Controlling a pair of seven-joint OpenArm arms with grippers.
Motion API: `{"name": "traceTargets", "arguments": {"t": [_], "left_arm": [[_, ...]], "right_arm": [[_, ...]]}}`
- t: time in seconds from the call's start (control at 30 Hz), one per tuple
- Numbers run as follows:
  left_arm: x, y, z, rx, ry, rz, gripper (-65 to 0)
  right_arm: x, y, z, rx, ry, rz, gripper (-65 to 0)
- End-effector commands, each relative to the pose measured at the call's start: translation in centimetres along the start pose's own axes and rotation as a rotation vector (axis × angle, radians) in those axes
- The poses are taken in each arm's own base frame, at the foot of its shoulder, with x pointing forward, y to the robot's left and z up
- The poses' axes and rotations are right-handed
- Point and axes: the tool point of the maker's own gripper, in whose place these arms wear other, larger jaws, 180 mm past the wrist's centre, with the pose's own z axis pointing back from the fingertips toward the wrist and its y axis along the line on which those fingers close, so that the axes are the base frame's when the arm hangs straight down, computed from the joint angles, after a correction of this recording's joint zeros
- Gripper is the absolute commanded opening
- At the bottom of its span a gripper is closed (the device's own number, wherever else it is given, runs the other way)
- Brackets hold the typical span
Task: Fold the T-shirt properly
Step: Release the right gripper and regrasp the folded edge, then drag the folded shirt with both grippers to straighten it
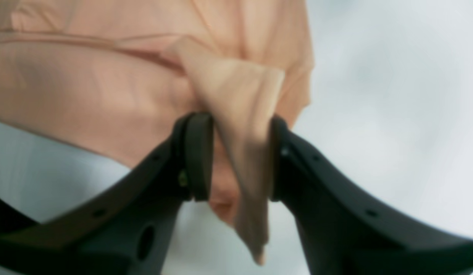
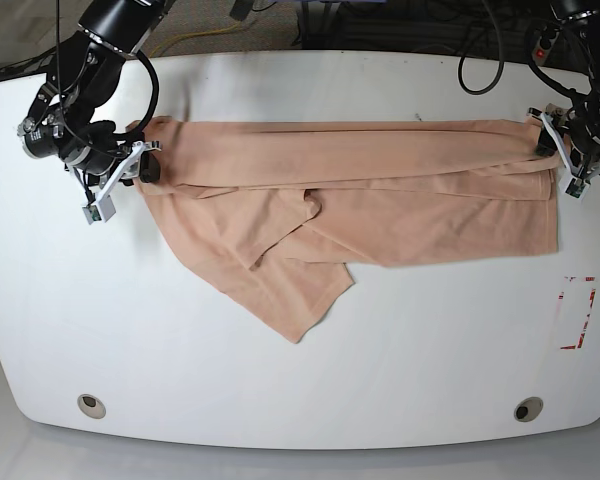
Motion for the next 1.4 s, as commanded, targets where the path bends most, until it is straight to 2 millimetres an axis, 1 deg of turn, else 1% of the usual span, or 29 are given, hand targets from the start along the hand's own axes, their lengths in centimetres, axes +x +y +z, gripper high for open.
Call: {"name": "traceTargets", "arguments": {"t": [0.0,0.2,0.3,0.33,0.43,0.6,0.63,0.73,0.8,0.83,0.9,1.0,1.17,1.23,1.3,1.37], "left_arm": [[0.8,0.3,0.3,0.007,-0.015,-0.028,-34.3],[0.9,-0.1,0.0,-0.002,-0.017,-0.025,-34.3],[1.7,-0.4,-0.2,-0.007,-0.044,-0.003,-34.3],[1.8,-0.5,-0.3,-0.009,-0.047,-0.001,-34.3],[1.8,-0.6,-0.3,-0.011,-0.047,-0.001,-34.3],[2.4,-0.4,-0.3,-0.006,-0.062,-0.001,-34.7],[2.5,-0.3,-0.3,-0.004,-0.063,0.0,-36.0],[2.5,-0.2,-0.3,0.0,-0.063,0.0,-48.8],[2.1,0.1,-0.3,0.02,-0.039,-0.013,-57.5],[1.9,0.3,-0.3,0.031,-0.027,-0.02,-60.6],[1.6,0.2,-0.5,0.039,-0.013,-0.02,-64.4],[1.4,-0.2,-0.7,0.05,-0.004,-0.013,-64.9],[1.3,-0.2,-0.6,0.05,-0.004,-0.015,-65.0],[2.0,-0.1,-0.2,0.062,-0.022,-0.029,-65.0],[3.1,0.1,0.8,0.091,-0.053,-0.061,-65.0],[3.6,0.2,1.3,0.104,-0.065,-0.075,-65.0]], "right_arm": [[1.6,-0.4,0.2,0.0,-0.042,0.009,-43.8],[1.7,-0.4,-0.3,0.016,-0.039,-0.007,-45.3],[1.8,-0.3,-0.4,0.019,-0.04,-0.008,-53.0],[1.7,-0.3,-0.4,0.019,-0.039,-0.008,-56.6],[1.7,-0.3,-0.4,0.019,-0.039,-0.008,-63.1],[1.5,-0.3,-0.4,0.019,-0.036,-0.009,-63.6],[1.5,-0.3,-0.4,0.019,-0.034,-0.01,-63.6],[1.4,-0.4,-0.3,0.016,-0.032,-0.009,-63.7],[1.4,-0.4,-0.3,0.016,-0.032,-0.009,-63.7],[1.4,-0.4,-0.3,0.016,-0.032,-0.009,-63.7],[1.3,-0.4,-0.3,0.016,-0.031,-0.009,-63.9],[1.3,-0.5,-0.3,0.015,-0.031,-0.008,-64.0],[1.5,-0.5,-0.2,0.013,-0.036,-0.004,-64.2],[1.8,-0.5,0.2,0.002,-0.046,0.009,-64.2],[1.6,-0.6,1.2,-0.028,-0.048,0.037,-64.2],[2.0,-0.7,1.7,-0.045,-0.052,0.066,-64.2]]}}
